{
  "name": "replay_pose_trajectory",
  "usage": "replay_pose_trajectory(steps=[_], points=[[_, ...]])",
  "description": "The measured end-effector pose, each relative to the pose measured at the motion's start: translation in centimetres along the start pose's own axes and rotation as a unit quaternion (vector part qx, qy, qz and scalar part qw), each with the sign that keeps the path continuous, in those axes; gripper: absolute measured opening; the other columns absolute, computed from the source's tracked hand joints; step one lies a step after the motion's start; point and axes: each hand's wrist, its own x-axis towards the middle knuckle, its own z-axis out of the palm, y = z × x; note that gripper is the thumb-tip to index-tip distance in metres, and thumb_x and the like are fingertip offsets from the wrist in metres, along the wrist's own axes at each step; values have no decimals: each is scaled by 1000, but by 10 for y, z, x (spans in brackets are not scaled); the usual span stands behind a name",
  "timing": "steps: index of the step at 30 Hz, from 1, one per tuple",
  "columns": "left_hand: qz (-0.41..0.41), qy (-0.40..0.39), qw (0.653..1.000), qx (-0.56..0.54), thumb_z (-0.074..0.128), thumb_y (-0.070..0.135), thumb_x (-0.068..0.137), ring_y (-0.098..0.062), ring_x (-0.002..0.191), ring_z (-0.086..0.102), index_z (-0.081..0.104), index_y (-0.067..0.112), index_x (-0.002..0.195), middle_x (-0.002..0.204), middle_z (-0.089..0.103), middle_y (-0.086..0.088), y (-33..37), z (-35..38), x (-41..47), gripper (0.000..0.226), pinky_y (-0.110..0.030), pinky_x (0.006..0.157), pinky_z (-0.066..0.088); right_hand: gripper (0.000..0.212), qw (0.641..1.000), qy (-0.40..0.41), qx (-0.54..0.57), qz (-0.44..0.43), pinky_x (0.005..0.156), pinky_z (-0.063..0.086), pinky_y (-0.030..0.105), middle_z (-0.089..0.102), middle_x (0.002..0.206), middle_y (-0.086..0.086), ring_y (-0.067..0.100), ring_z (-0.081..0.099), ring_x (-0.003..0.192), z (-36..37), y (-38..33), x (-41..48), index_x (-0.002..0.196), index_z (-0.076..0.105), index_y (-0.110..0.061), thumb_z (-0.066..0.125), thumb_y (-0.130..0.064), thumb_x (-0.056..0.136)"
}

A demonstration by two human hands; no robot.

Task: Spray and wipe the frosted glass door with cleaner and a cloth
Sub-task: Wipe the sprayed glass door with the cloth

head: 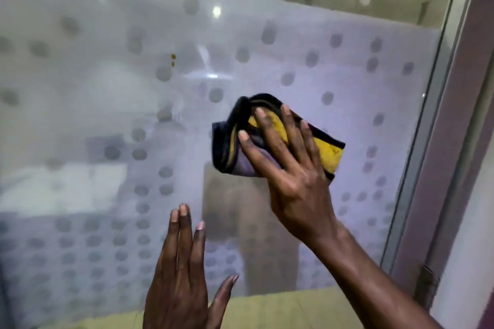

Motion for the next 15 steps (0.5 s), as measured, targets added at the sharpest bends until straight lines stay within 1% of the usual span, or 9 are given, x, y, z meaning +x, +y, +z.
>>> replay_pose_trajectory(steps=[2,4,6,7,8,10,11,12,15], points=[[-15,4,1000,12,74,67,91,-47,172,25,37,-7,165,181,29,-32,-16,-7,-2,112,-39,143,16,75,1000,10,-3,26,131,31,66,36,177,16,45,25,168,-8,16,4,163,50,-20,52,16,97],[-20,-3,1000,18,70,69,92,-47,172,26,38,-7,165,180,30,-32,-29,-12,-5,110,-39,141,20,79,992,46,31,117,134,26,66,33,177,20,47,22,168,-17,34,30,162,51,-16,50,18,91],[-9,-18,999,25,67,71,94,-46,171,27,39,-6,165,180,31,-32,-38,-14,-9,109,-41,136,25,86,965,99,94,222,137,18,67,29,179,19,46,17,170,-20,37,66,164,47,-15,47,19,85],[-4,-25,999,26,67,71,94,-46,171,27,39,-6,165,180,31,-31,-41,-13,-10,108,-41,134,26,87,955,119,106,249,137,15,67,29,179,20,47,15,170,-18,29,81,165,46,-14,45,18,84],[0,-28,999,26,68,71,94,-46,171,27,38,-6,165,180,32,-31,-44,-13,-12,109,-41,132,28,88,954,128,108,250,137,14,67,29,179,20,48,15,170,-14,18,90,165,45,-13,46,15,82],[9,-26,999,19,72,70,92,-45,172,26,38,-6,165,180,32,-31,-46,-13,-12,110,-43,129,35,85,974,106,93,175,137,15,67,31,178,22,49,16,169,-3,-10,92,164,48,-13,49,10,82],[13,-25,1000,13,74,69,91,-45,172,25,38,-5,165,181,31,-30,-48,-13,-11,111,-45,128,37,82,985,83,84,125,136,17,68,32,178,22,49,17,169,5,-26,85,164,49,-14,50,10,85],[15,-25,1000,7,73,67,91,-43,173,23,38,-5,166,182,29,-29,-50,-15,-11,110,-46,130,36,78,992,59,76,77,135,20,68,32,178,21,49,17,169,13,-42,72,164,48,-15,48,11,90],[-1,-19,1000,-2,70,65,91,-41,175,19,36,-4,167,183,26,-28,-60,-23,-14,108,-40,139,21,77,1000,-13,25,-14,133,26,68,30,180,15,45,16,170,27,-75,25,168,41,-20,43,14,99]])
